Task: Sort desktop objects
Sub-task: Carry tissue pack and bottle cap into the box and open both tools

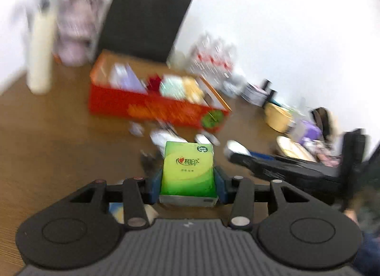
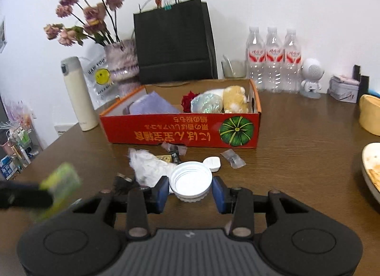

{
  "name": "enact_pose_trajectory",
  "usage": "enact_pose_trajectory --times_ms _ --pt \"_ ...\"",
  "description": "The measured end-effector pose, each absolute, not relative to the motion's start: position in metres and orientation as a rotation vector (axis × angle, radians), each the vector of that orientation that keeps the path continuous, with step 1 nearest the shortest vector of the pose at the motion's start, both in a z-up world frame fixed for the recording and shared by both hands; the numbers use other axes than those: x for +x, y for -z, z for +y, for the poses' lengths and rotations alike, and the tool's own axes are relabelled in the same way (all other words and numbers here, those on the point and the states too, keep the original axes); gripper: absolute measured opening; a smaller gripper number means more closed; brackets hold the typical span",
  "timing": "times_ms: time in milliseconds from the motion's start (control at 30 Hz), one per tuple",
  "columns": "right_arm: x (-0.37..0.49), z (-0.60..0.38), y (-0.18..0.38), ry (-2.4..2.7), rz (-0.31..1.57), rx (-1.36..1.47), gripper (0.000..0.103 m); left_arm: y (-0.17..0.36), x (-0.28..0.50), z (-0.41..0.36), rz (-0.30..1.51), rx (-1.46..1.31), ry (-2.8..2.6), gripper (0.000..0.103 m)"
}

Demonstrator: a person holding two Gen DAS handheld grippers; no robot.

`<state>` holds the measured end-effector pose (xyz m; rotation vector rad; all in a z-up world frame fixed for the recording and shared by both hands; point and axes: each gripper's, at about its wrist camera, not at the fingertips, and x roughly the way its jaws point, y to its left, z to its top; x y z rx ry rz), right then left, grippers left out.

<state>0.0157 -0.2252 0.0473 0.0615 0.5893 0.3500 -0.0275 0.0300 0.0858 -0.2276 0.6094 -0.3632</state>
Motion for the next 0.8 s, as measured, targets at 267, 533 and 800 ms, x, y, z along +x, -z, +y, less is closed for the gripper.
enact_pose_trajectory --times_ms 267,533,800 --pt "-0.044 -0.222 -0.059 -0.413 0.539 0.037 0.038 -0.099 -0.055 0.01 0.489 -0.146 0.228 0.046" --pt "-0.049 -0.227 -0.068 -0.41 0.489 0.046 0.038 -0.091 -0.046 -0.007 0.485 -0.092 0.23 0.046" --pt "0.032 -0.221 -0.086 -0.36 0.483 0.03 0.038 -0.114 0.042 -0.012 0.455 -0.067 0.248 0.046"
